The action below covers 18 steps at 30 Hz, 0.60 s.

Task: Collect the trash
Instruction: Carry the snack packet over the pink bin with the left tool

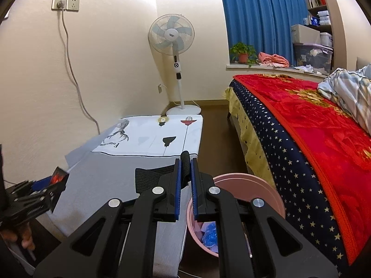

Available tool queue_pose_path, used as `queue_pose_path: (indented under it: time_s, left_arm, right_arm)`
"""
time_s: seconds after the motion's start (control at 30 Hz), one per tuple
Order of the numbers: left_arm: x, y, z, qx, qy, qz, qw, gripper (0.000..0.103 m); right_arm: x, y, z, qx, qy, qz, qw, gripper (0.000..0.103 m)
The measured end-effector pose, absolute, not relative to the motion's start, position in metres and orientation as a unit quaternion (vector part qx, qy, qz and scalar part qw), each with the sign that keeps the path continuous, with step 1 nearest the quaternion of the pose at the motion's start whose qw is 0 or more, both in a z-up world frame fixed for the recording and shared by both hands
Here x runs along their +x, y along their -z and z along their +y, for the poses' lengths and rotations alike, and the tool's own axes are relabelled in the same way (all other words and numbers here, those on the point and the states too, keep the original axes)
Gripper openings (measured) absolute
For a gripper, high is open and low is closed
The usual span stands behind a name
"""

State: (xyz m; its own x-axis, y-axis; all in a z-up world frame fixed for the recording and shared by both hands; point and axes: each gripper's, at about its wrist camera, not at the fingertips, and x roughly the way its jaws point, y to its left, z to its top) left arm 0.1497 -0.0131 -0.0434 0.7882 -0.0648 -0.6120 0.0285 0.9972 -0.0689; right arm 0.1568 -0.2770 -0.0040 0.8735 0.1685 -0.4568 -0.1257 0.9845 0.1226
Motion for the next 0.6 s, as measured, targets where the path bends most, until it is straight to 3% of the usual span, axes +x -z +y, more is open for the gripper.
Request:
queue_pose_path:
  time_s: [0.37, 0.6]
  left_arm:
    - [0.076, -0.017, -0.062, -0.003, 0.064, 0.254, 0.965, 0.045]
    - [0.072, -0.038, -0.088, 0.003, 0.100, 0.252, 0.963, 0.045]
  right_arm:
    - [0.112, -0.008, -0.298, 0.058, -0.072, 0.218, 0.972, 0.008]
    - [0.086, -0.025, -0.308, 0.051, -0.067, 0.203, 0.975, 0.009]
